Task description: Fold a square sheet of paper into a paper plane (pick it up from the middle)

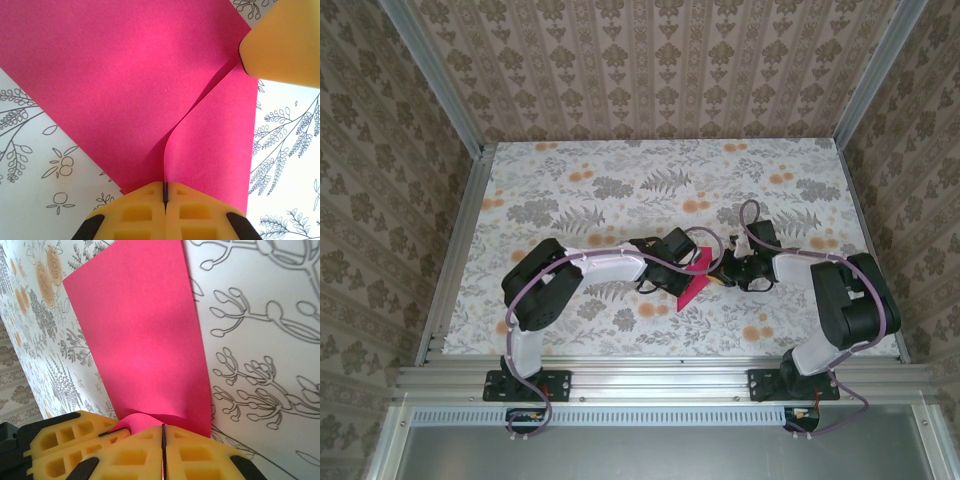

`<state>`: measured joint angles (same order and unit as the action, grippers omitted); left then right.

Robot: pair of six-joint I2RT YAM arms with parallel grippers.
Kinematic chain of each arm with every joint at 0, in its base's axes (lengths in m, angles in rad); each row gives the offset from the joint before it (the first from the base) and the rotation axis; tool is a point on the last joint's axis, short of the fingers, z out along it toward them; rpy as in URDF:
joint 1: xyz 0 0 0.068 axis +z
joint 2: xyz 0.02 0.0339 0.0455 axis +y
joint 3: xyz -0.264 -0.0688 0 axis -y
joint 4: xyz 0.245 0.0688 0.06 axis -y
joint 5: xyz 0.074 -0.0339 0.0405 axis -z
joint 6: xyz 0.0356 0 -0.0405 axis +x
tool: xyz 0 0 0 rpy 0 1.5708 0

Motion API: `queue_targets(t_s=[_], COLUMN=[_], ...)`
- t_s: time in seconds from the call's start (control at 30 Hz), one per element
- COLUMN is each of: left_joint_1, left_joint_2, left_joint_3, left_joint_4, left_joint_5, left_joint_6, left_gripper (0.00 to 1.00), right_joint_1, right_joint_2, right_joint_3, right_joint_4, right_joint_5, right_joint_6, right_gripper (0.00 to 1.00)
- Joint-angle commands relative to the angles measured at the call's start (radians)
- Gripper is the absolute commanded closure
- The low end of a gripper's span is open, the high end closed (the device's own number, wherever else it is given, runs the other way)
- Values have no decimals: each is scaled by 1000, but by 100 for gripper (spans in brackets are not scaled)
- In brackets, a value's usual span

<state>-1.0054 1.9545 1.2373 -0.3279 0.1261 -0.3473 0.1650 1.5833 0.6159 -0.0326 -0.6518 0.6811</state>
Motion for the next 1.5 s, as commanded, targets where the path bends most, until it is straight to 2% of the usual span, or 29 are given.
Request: queue_targets(t_s=[0.0, 0.23, 0.5, 0.87, 1.13, 1.3, 1.47], left_joint_1=[3, 2, 2, 2, 3, 4, 4], left_joint_2=[-5, -6, -14, -18, -25, -19, -12], left_joint_3=[-34, -36, -43, -43, -52, -52, -50], left_joint_4=[-65, -65, -65, -63, -54, -49, -44], left_joint_5=[-22, -22, -25, -28, -32, -29, -22], left_joint_6=[-18, -19, -20, -21, -32, -41, -43], left_gripper=[100, 100, 100, 100, 100, 100, 100], right_joint_1=[-2, -5, -18, -23, -18, 25, 96], right_joint_2=[37, 95, -23, 110, -89, -159, -134], right_joint_3=[2, -20, 29, -10, -2, -67, -99], right_joint_4=[1, -16, -77, -9, -88, -19, 93], right_joint_5=[4, 61, 39, 76, 31, 17, 20], right_joint_6=[4, -15, -14, -7, -1, 84, 166], right_gripper=[91, 92, 92, 93, 92, 92, 92])
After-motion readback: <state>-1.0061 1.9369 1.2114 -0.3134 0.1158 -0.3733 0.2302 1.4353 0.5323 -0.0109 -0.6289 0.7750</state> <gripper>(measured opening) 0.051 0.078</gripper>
